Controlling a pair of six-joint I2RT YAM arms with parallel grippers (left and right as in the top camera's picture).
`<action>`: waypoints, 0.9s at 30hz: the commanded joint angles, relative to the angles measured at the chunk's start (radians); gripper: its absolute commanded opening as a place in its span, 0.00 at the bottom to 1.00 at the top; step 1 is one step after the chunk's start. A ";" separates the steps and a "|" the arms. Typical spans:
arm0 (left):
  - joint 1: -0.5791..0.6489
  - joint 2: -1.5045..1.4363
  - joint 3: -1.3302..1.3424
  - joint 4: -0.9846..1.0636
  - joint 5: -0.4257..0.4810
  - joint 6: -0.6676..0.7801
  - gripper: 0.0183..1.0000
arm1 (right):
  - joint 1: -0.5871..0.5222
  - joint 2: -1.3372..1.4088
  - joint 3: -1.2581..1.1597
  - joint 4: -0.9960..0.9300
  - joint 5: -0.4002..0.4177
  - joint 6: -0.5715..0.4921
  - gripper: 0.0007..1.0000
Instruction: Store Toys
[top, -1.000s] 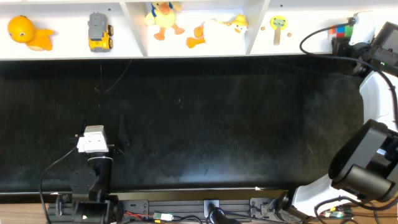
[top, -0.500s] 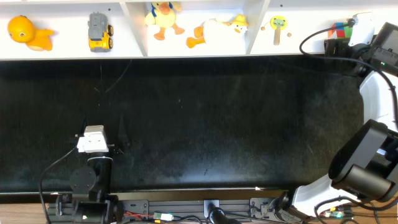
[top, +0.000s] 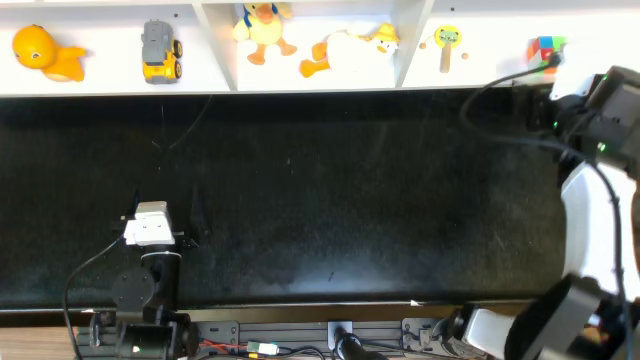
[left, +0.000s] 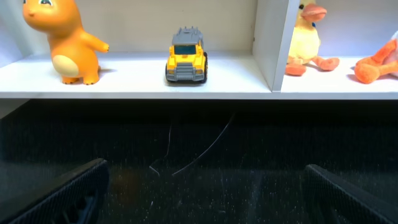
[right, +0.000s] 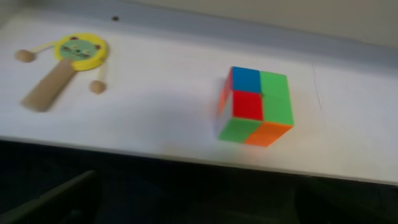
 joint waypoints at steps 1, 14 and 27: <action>-0.003 -0.010 -0.001 -0.003 -0.001 0.019 1.00 | 0.063 -0.132 -0.091 0.009 -0.002 0.010 1.00; -0.003 -0.010 -0.001 -0.003 -0.001 0.019 1.00 | 0.438 -0.405 -0.332 0.163 0.271 0.194 1.00; -0.003 -0.010 -0.001 -0.003 -0.001 0.019 1.00 | 0.526 -0.629 -0.615 0.312 0.311 0.308 1.00</action>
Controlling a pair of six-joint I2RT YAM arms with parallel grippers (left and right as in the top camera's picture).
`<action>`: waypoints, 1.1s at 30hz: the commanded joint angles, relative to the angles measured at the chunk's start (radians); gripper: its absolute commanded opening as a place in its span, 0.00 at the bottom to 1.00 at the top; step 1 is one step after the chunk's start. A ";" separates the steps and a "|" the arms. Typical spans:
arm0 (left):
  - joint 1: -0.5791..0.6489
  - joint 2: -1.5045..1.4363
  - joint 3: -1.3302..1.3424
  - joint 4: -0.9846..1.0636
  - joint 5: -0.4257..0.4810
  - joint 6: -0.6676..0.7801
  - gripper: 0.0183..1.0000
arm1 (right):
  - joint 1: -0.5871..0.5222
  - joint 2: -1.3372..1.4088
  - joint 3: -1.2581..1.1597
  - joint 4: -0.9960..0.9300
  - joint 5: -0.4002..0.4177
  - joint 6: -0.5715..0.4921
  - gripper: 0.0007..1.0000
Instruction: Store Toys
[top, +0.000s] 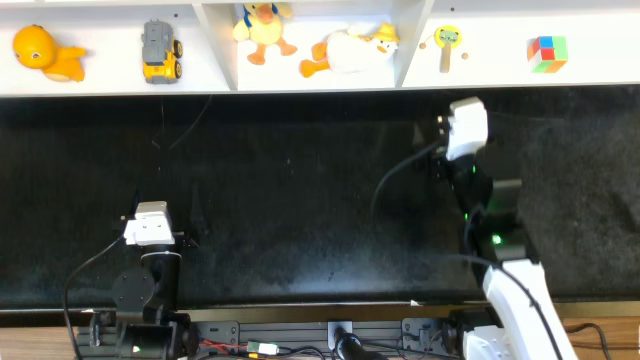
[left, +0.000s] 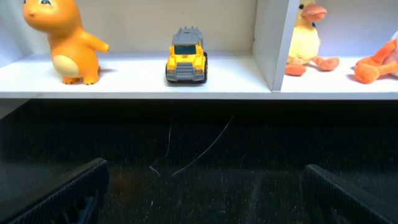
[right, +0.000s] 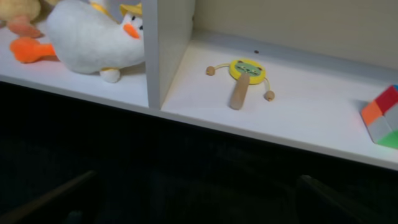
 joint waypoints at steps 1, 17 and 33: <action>-0.003 -0.010 -0.001 -0.002 -0.001 0.019 1.00 | 0.017 -0.165 -0.095 0.016 0.016 0.034 0.99; -0.003 -0.010 -0.001 -0.002 -0.001 0.019 1.00 | 0.032 -0.579 -0.458 0.205 0.011 0.198 1.00; -0.003 -0.010 -0.001 -0.002 -0.001 0.019 1.00 | 0.009 -0.829 -0.494 -0.111 0.012 0.198 1.00</action>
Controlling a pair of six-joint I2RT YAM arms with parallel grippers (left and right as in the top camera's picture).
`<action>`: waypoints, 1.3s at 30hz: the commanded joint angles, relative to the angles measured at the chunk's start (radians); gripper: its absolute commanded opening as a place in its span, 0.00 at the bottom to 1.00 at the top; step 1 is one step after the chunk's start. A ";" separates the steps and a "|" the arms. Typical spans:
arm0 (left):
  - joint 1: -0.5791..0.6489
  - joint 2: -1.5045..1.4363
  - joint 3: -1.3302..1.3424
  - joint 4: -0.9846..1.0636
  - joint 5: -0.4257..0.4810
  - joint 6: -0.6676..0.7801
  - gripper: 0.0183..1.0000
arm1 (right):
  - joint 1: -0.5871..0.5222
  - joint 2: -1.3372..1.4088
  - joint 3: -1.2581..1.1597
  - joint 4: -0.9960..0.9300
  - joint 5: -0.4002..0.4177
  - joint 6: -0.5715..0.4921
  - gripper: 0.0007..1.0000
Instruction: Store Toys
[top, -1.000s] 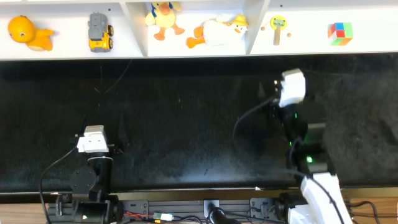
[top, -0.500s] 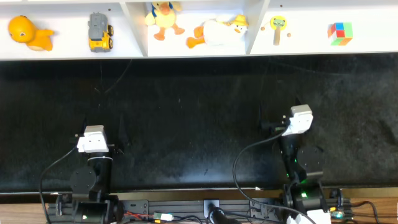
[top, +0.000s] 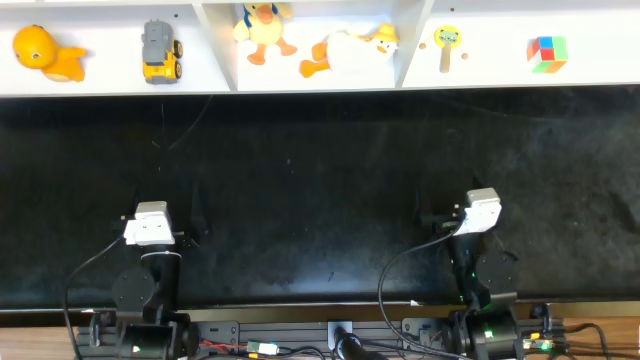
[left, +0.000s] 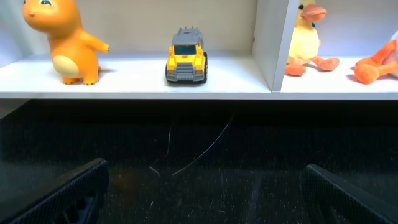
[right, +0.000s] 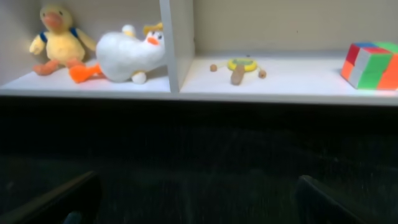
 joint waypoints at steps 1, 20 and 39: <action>-0.003 -0.010 -0.001 -0.002 -0.001 0.019 1.00 | -0.032 -0.034 -0.014 -0.055 0.001 0.008 1.00; -0.003 -0.010 -0.001 -0.002 -0.001 0.019 1.00 | -0.134 -0.179 -0.013 -0.054 -0.002 0.008 1.00; -0.003 -0.010 -0.001 -0.002 -0.001 0.019 1.00 | -0.127 -0.179 -0.013 -0.055 -0.003 0.008 1.00</action>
